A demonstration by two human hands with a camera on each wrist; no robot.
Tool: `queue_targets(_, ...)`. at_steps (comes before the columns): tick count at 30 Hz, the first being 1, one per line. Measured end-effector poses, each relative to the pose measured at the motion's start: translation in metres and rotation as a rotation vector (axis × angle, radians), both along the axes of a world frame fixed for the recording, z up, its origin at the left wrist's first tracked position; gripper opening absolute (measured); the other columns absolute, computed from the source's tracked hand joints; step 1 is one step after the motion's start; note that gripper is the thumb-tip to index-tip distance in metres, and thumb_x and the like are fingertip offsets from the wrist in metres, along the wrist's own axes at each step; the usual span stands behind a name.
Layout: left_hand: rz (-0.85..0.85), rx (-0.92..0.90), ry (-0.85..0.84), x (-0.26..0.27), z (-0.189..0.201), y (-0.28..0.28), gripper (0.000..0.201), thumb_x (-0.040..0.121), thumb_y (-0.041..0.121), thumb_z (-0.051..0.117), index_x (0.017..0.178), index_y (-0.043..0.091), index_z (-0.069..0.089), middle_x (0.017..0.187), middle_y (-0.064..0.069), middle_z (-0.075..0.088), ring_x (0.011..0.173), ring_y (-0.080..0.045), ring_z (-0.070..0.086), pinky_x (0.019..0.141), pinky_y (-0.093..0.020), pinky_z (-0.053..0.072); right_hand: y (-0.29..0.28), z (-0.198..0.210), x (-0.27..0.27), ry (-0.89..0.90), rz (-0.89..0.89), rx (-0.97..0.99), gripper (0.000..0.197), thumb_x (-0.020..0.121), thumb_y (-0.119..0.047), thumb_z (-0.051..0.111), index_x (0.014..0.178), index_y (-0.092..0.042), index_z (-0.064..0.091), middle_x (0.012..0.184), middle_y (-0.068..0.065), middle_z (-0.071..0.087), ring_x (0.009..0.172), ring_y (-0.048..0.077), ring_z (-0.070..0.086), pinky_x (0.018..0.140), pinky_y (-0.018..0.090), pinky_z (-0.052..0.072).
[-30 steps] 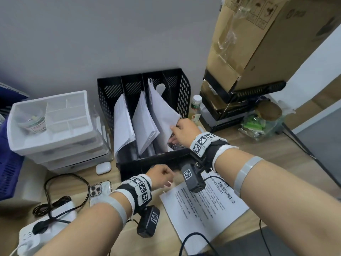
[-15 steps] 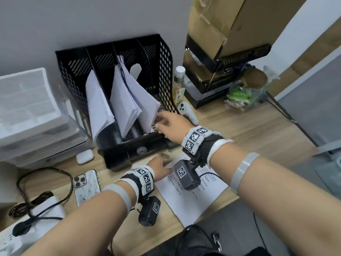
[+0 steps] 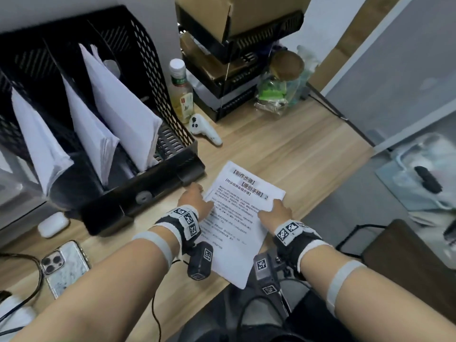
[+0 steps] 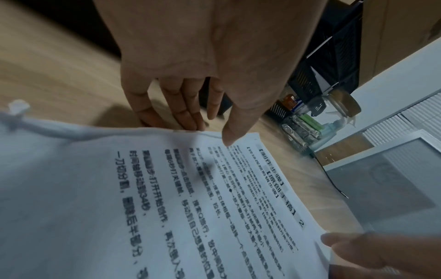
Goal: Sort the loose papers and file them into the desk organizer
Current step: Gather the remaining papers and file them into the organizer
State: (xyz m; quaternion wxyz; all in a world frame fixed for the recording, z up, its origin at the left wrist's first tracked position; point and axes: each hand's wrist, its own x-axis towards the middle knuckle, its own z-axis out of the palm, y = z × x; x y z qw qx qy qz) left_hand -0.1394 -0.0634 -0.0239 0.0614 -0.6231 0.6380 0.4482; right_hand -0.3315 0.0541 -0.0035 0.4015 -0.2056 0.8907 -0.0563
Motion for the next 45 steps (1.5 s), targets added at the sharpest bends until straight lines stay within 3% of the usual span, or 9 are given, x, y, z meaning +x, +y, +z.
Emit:
queue_targets(4,-0.003,0.052,-0.011,0.002,-0.002,-0.002,0.041,0.087,0.030,0.072,0.120,0.009,0.061,0.116,-0.014,0.069,0.095,-0.030,0.063,0.076,-0.031,0.045,-0.003,-0.002,-0.012,-0.096,-0.022,-0.174,0.064,0.086,-0.022,0.059,0.145,-0.013,0.038,0.141,0.012,0.049,0.118,0.030,0.056,0.089,0.031,0.046)
queue_targets(8,0.014,0.081,0.089,0.007,0.005,0.004,0.020,0.090,0.027,0.068,0.109,0.021,0.072,0.109,-0.006,0.077,0.095,-0.028,0.072,0.091,-0.038,0.057,-0.013,0.011,-0.021,-0.231,-0.050,-0.228,0.059,0.089,-0.012,0.062,0.144,-0.007,0.040,0.125,0.008,0.058,0.116,0.026,0.056,0.104,0.043,0.046)
queue_targets(11,0.017,0.016,0.230,0.001,0.029,0.006,0.015,0.096,0.022,0.061,0.108,0.025,0.068,0.104,0.000,0.074,0.094,-0.025,0.071,0.089,-0.035,0.055,-0.027,0.034,-0.021,-0.207,0.032,-0.230,0.071,0.086,-0.026,0.070,0.147,-0.012,0.037,0.146,0.010,0.046,0.131,0.026,0.049,0.107,0.033,0.040)
queue_targets(16,-0.047,-0.264,0.398,-0.018,0.092,0.001,0.015,0.099,0.020,0.057,0.093,0.031,0.065,0.080,0.011,0.067,0.073,-0.005,0.062,0.067,-0.022,0.047,-0.068,0.112,0.005,-0.442,0.113,-0.376,0.044,0.071,-0.058,0.077,0.104,-0.041,0.054,0.110,-0.010,0.062,0.104,0.021,0.058,0.094,0.044,0.052)
queue_targets(18,-0.125,-0.375,0.408,-0.026,0.118,-0.004,0.015,0.099,0.020,0.057,0.092,0.028,0.068,0.077,0.013,0.063,0.071,-0.004,0.059,0.071,-0.024,0.048,-0.088,0.139,0.015,-0.528,0.083,-0.381,0.054,0.065,-0.064,0.077,0.100,-0.033,0.051,0.104,-0.001,0.064,0.098,0.025,0.064,0.079,0.049,0.060)
queue_targets(23,-0.232,-0.278,0.587,-0.028,0.174,-0.022,0.038,0.089,0.040,0.069,0.126,0.030,0.068,0.126,0.009,0.071,0.116,-0.007,0.065,0.102,-0.028,0.049,-0.131,0.188,0.012,-0.192,0.247,-0.545,0.032,0.081,-0.019,0.058,0.105,0.001,0.064,0.111,0.025,0.069,0.098,0.041,0.067,0.083,0.043,0.057)
queue_targets(28,-0.183,-0.462,0.195,0.009,0.178,-0.052,0.067,0.093,0.046,0.062,0.153,0.028,0.039,0.165,-0.005,0.028,0.154,-0.022,0.022,0.126,-0.038,0.014,-0.148,0.235,-0.001,0.003,0.646,-0.660,0.022,0.092,-0.014,0.049,0.102,-0.010,0.068,0.108,0.016,0.071,0.102,0.036,0.064,0.081,0.037,0.047)
queue_targets(32,0.111,-0.558,0.020,0.043,0.175,-0.062,0.069,0.093,0.027,0.059,0.156,0.025,0.030,0.168,-0.012,0.012,0.156,-0.031,0.010,0.126,-0.044,0.016,-0.163,0.262,0.009,0.035,0.752,-0.772,0.022,0.096,-0.016,0.046,0.105,-0.012,0.066,0.108,0.012,0.069,0.101,0.033,0.061,0.080,0.036,0.045)
queue_targets(45,0.493,-0.534,0.332,0.081,0.185,-0.075,0.088,0.088,0.010,0.056,0.160,0.025,0.008,0.167,-0.005,0.019,0.145,-0.027,0.038,0.116,-0.048,0.039,-0.202,0.256,0.080,0.071,0.635,-0.923,0.028,0.097,-0.010,0.040,0.116,-0.015,0.060,0.116,0.014,0.065,0.101,0.034,0.057,0.087,0.034,0.045)
